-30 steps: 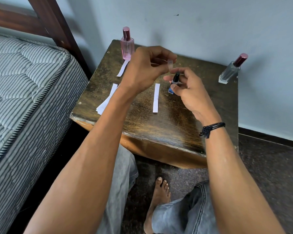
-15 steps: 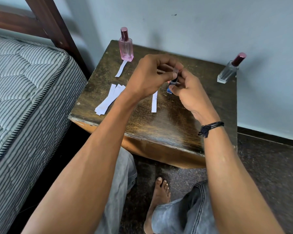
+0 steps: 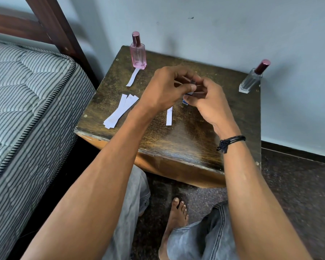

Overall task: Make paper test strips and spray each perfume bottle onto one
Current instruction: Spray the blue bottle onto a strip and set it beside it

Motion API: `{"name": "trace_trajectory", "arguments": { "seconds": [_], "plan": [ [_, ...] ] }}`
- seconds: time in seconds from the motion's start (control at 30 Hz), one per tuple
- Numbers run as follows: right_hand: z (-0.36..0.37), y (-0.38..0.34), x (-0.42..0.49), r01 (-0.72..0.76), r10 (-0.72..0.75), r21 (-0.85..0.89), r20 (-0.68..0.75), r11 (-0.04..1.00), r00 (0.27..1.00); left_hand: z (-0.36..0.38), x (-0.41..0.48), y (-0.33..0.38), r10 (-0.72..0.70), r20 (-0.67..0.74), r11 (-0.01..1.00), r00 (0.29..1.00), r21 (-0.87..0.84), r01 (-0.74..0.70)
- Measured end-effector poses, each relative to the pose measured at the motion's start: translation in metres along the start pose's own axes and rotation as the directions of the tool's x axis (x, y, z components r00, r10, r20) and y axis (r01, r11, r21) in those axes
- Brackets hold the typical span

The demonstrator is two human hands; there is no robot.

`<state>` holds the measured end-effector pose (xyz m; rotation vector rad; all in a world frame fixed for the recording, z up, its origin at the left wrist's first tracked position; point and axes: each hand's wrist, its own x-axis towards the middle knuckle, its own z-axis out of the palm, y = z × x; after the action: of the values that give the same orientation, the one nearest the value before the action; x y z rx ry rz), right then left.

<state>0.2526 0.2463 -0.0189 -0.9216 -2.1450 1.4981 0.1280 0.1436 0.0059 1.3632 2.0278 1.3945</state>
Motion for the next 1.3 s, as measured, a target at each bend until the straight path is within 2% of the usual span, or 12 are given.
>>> {"name": "trace_trajectory", "arguments": {
  "seconds": [0.2,0.8,1.13,1.3],
  "plan": [
    [-0.003,0.0,0.0,0.006,-0.013,-0.073,-0.088,0.997,0.996,0.006,0.0,-0.002,-0.016,-0.044,1.0,0.999,-0.004,0.016],
    [-0.004,-0.003,-0.002,0.01,-0.018,-0.098,-0.075,0.995,0.997,0.008,-0.001,-0.001,-0.031,-0.062,0.999,0.998,-0.041,0.029],
    [-0.002,-0.003,0.0,-0.013,0.007,-0.087,-0.063,0.996,0.998,-0.009,0.0,-0.007,-0.059,0.029,0.989,0.998,-0.134,0.062],
    [0.002,-0.002,0.003,-0.029,0.024,-0.091,-0.056,0.995,0.998,-0.028,0.003,-0.013,-0.115,-0.049,0.991,0.992,-0.071,0.111]
  ]
}}
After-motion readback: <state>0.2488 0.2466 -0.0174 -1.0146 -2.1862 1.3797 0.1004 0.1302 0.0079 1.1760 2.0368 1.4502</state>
